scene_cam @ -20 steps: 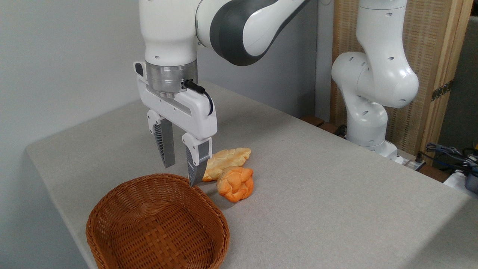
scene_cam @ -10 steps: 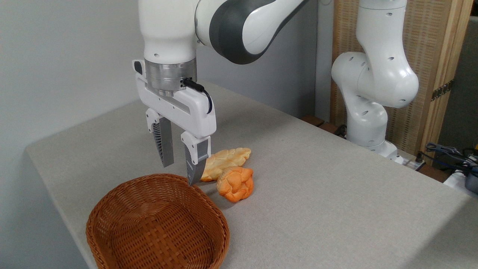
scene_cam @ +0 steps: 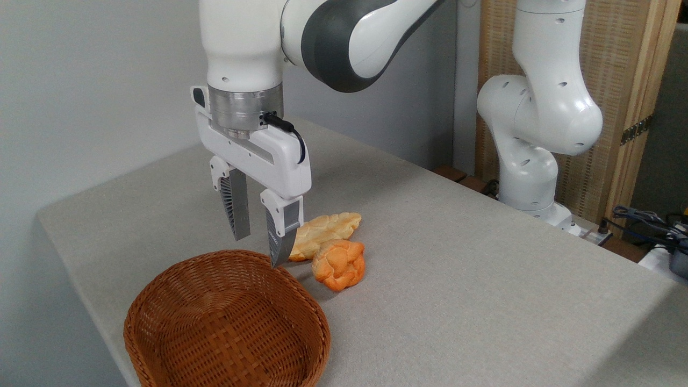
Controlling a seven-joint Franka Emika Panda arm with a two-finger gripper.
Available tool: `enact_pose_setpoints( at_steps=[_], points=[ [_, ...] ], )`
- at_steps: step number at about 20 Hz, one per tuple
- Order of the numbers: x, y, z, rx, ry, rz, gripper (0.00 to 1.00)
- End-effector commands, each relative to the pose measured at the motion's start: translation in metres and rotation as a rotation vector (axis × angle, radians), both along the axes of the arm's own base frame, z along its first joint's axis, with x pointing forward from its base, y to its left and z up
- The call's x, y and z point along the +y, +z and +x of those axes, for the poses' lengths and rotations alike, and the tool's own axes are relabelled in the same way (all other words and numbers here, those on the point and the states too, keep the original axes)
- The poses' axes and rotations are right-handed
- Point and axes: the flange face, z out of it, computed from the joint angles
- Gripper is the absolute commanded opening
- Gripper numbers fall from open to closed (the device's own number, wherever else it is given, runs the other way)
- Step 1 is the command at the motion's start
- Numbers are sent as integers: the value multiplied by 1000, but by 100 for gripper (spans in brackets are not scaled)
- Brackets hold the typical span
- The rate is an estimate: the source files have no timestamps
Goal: Put bread into the basket
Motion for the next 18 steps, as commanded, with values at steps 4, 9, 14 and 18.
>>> enact_pose_setpoints(
  at_steps=[4,9,14,18],
  points=[
    [5,3,4,-16,1,9,100],
    [4,-1,2,6,5,10,100],
    [2,-12,-10,92,-16,16,100],
    [-1,-29,-29,130,-28,17,100]
  ],
)
